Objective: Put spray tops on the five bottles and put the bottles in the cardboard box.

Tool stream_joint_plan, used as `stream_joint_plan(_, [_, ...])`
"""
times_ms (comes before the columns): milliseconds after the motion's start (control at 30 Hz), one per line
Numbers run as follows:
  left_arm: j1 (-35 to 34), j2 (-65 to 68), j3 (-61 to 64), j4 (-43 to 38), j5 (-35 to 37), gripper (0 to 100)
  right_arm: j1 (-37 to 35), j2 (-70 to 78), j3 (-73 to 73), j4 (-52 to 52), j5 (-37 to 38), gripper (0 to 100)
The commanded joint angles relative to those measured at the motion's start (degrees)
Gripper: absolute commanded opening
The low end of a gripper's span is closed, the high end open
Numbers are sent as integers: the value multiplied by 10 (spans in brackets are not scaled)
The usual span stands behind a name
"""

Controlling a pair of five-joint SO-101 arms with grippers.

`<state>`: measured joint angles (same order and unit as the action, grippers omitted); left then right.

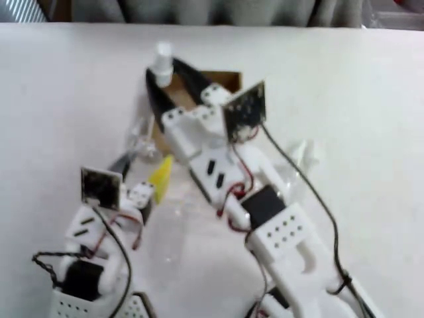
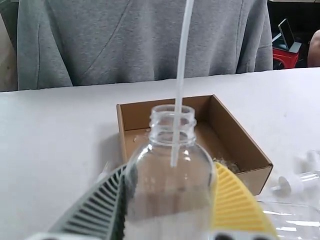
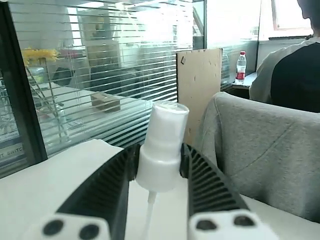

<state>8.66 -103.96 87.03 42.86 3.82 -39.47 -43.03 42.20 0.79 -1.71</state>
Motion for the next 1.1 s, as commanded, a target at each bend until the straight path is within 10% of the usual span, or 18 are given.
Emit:
stream_joint_plan(0, [-3,-9,-31,1,4,20,-28,-50,24,-7,-1,17])
stream_joint_plan(733, [-7,-9,-31,1,4,20,-83,-65,127,-4,-1,23])
stream_joint_plan(1067, [-7,-9,-31,1,4,20,-85,-90,123,91,-1,196])
